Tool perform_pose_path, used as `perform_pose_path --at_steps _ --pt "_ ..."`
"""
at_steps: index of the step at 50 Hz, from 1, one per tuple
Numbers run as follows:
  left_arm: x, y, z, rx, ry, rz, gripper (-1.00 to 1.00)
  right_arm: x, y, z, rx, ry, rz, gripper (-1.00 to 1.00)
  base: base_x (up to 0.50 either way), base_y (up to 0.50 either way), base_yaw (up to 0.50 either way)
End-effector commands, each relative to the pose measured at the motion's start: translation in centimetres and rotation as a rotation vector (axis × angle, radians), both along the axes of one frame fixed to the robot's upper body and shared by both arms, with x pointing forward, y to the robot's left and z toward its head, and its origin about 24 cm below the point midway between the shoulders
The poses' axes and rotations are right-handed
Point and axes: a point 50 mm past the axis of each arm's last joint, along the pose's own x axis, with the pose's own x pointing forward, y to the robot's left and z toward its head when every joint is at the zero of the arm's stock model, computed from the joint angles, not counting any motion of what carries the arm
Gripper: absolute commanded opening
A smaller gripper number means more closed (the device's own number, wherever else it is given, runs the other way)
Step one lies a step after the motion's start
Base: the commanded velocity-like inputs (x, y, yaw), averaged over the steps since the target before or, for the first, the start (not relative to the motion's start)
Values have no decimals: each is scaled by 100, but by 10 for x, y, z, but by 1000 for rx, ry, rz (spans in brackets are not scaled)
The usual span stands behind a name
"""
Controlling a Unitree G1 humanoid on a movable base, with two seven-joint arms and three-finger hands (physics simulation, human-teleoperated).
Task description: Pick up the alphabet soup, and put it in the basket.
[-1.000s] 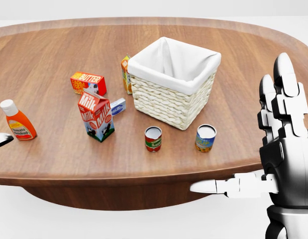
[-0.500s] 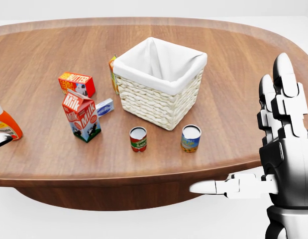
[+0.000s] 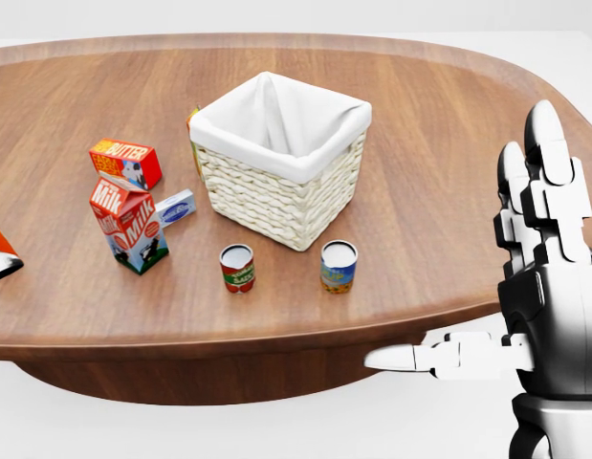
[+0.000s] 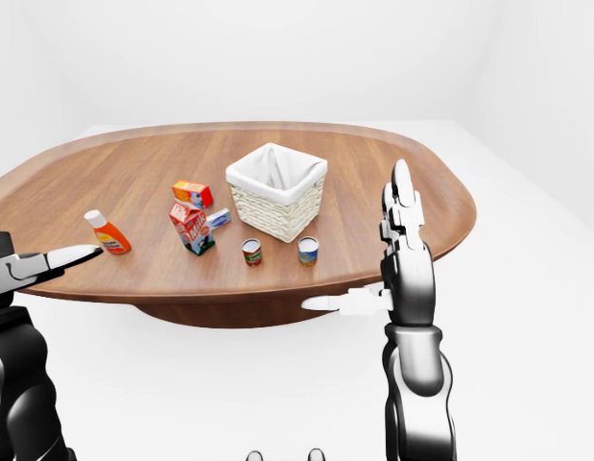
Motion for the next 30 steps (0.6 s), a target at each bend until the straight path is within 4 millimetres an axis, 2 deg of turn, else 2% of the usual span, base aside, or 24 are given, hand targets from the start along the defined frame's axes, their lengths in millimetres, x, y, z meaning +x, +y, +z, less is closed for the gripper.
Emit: perform_pose_path --at_steps 1,30 --pt "-2 1 2 -2 -11 1 100 0 0 0 0 0 0 100 0 -15 0" --pt "-3 -1 2 4 -12 -1 100 1 3 -4 -25 19 2 100 0 -13 0"
